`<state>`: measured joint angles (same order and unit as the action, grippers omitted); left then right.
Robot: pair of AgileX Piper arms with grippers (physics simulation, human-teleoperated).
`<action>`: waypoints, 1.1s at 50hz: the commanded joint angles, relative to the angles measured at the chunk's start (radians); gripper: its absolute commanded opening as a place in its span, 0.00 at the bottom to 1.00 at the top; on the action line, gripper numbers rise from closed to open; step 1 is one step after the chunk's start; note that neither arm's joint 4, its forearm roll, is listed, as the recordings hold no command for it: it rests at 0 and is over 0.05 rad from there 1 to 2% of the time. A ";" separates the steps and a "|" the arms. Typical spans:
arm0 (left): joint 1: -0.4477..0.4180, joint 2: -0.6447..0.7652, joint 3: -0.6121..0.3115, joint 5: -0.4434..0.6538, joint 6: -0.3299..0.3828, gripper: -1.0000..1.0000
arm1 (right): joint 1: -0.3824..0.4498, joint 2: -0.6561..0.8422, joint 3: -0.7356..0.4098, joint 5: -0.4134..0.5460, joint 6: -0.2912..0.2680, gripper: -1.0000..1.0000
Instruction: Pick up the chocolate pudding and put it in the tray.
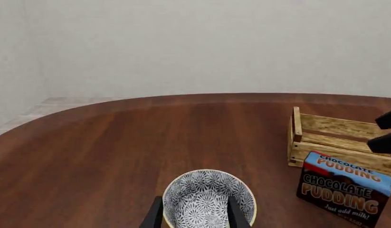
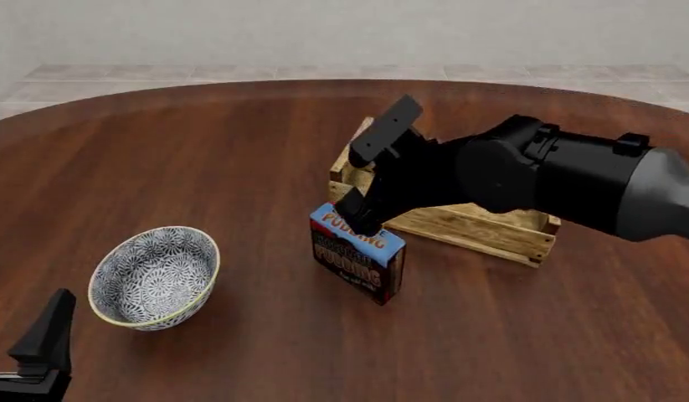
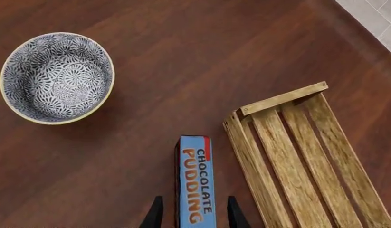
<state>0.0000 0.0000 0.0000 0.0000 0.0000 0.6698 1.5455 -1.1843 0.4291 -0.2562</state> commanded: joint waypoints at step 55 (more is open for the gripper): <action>0.000 0.000 0.000 0.000 0.000 1.00 | -0.014 0.068 0.096 -0.100 0.056 1.00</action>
<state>0.0000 0.0000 0.0000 0.0000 0.0000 0.6585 1.6005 -1.0941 0.3392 -0.2076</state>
